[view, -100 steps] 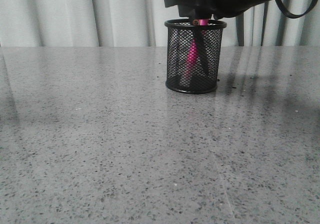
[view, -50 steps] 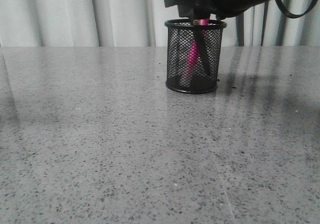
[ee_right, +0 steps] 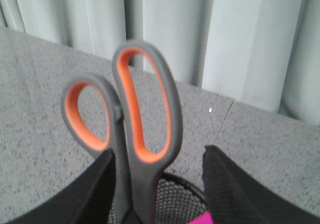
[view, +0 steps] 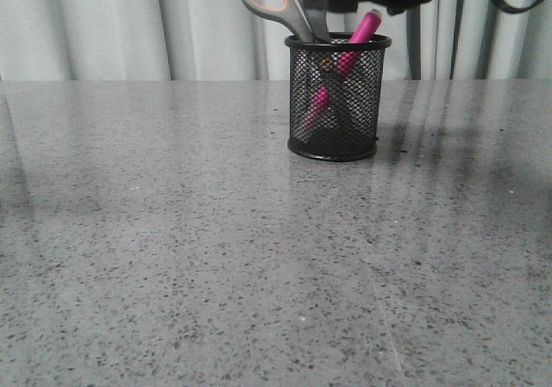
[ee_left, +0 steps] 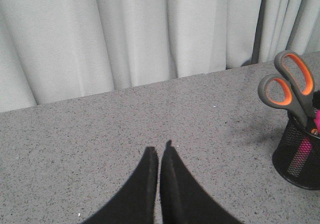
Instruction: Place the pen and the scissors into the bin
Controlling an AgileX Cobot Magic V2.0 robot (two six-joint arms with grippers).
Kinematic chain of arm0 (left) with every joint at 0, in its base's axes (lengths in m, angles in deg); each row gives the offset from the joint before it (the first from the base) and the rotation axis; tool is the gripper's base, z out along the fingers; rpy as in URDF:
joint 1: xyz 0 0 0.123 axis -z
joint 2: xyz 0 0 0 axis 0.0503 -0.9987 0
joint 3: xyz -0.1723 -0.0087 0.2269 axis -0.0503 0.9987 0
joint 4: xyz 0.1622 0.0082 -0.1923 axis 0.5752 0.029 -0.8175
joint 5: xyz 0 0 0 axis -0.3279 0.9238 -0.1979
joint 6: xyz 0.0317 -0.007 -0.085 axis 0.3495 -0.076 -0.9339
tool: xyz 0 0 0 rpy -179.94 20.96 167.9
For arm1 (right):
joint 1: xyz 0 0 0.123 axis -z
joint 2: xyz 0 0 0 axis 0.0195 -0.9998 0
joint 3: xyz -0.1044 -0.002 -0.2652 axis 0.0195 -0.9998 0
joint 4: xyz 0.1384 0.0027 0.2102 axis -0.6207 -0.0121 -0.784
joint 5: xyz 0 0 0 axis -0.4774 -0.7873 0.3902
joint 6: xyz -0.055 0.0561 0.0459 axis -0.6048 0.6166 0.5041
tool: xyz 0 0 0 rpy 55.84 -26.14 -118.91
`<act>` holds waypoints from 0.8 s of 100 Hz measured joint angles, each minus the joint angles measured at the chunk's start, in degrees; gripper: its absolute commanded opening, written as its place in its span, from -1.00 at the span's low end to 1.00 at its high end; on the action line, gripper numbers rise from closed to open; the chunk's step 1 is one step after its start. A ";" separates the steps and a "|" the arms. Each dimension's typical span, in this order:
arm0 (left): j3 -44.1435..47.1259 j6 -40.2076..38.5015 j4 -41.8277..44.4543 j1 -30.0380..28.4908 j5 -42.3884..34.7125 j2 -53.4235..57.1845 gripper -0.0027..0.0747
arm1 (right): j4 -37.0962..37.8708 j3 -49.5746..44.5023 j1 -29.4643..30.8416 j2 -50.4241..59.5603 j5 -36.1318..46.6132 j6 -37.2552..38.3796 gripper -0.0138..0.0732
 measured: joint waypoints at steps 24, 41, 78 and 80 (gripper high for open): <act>0.00 0.00 0.00 0.00 0.00 0.00 -0.98 | 0.00 0.00 0.00 5.13 0.42 0.00 -0.55; 0.00 0.00 0.00 0.00 0.00 0.00 -0.98 | 0.00 0.00 0.00 9.86 0.01 0.00 -0.86; 0.00 0.00 0.00 0.00 0.00 0.00 -0.98 | 0.00 0.00 6.19 21.78 -9.21 0.00 -0.86; 0.00 0.00 0.00 0.00 0.00 0.00 -0.98 | 0.00 0.00 6.65 22.22 -9.90 0.00 -0.86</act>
